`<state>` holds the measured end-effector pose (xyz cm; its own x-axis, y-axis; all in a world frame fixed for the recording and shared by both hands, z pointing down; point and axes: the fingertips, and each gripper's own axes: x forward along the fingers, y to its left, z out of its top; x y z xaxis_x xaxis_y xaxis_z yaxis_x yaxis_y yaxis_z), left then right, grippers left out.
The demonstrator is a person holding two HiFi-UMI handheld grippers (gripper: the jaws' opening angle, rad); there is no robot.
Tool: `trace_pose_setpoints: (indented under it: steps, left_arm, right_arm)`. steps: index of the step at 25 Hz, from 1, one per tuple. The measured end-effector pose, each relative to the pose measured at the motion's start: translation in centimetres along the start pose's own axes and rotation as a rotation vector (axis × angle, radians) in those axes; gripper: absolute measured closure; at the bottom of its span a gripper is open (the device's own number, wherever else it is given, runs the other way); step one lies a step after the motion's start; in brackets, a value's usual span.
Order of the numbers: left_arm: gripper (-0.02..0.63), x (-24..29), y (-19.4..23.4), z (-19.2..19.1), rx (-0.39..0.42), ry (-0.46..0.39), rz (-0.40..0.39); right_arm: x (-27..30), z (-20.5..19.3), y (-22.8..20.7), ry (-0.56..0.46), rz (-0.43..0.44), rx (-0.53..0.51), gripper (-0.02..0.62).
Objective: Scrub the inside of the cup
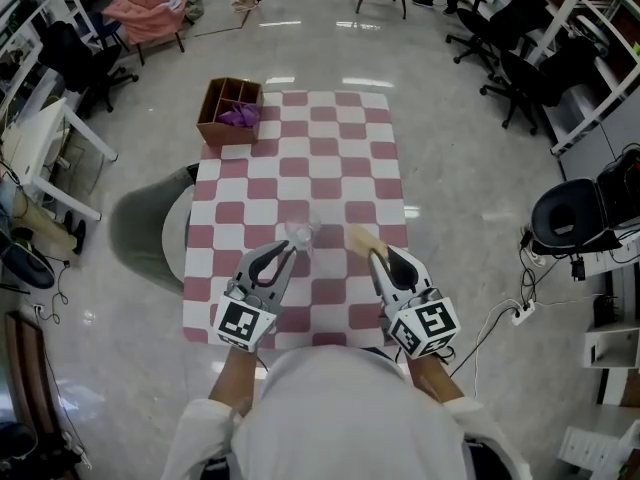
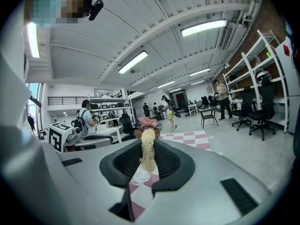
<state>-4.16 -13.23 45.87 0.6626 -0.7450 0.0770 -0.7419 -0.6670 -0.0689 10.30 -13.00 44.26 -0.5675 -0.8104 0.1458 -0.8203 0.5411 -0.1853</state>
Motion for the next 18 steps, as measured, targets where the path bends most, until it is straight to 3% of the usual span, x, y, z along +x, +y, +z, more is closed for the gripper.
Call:
trace_pose_setpoints:
  steps: [6, 7, 8, 9, 18]
  left_arm:
    - [0.561, 0.9, 0.5, -0.4, 0.013, -0.007, -0.039]
    - [0.5, 1.1, 0.6, -0.5, 0.006, -0.006, -0.045]
    - [0.383, 1.2, 0.8, -0.6, 0.0, -0.002, -0.052]
    - [0.357, 1.3, 0.9, -0.8, 0.0, 0.006, -0.057]
    - [0.286, 2.2, 2.4, -3.2, 0.013, 0.041, -0.111]
  right_arm:
    - [0.7, -0.1, -0.3, 0.002, -0.005, -0.004, 0.508]
    - [0.8, -0.1, -0.3, 0.003, -0.005, -0.004, 0.508]
    - [1.0, -0.2, -0.3, 0.005, -0.004, -0.004, 0.508]
    - [1.1, -0.2, -0.2, 0.007, -0.004, -0.005, 0.508]
    - [2.2, -0.2, -0.4, 0.024, -0.001, -0.006, 0.508]
